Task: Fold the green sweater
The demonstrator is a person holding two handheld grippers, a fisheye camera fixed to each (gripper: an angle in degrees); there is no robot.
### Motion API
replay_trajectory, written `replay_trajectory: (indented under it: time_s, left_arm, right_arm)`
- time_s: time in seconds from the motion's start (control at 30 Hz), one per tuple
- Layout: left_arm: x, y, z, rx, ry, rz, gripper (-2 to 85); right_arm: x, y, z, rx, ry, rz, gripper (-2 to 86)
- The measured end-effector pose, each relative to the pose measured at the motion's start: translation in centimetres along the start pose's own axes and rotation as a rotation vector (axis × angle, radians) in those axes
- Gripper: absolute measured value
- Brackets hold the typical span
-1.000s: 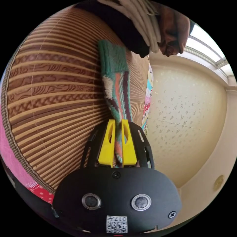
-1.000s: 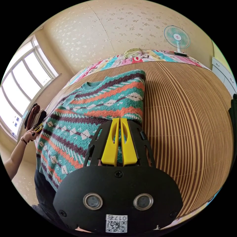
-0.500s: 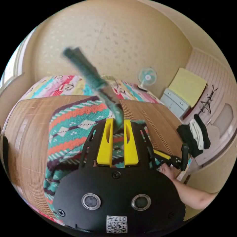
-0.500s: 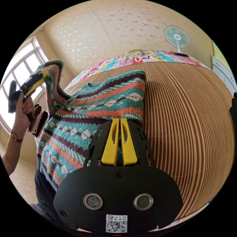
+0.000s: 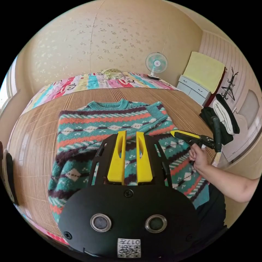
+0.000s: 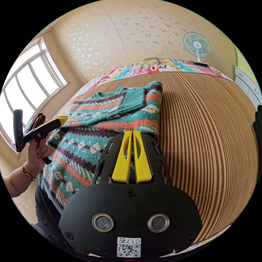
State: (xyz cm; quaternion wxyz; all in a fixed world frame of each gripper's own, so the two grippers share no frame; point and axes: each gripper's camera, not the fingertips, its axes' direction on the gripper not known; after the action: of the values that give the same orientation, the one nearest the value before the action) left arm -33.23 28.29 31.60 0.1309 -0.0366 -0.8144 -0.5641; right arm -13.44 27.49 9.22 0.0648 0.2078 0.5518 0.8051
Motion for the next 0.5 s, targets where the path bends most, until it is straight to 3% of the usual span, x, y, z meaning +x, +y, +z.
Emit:
replay_trajectory:
  time_s: [0.1,0.2,0.33,0.5]
  left_arm:
    - [-2.8,3.1,-3.2,-0.026,-0.006,-0.028,6.3]
    - [-7.4,7.7,-7.3,0.012,0.070,-0.208,5.9]
    - [-11.4,14.7,-13.8,0.047,-0.030,-0.375,7.2]
    - [-12.6,21.2,-18.7,0.034,-0.092,-0.435,8.3]
  right_arm:
    - [-0.5,-0.3,0.1,0.001,0.003,-0.001,0.4]
    - [-1.3,-0.7,0.2,0.002,0.020,-0.012,0.4]
    - [-2.3,-1.4,0.6,-0.005,0.044,-0.027,0.4]
    - [-2.8,-2.2,0.7,-0.010,0.045,-0.023,0.4]
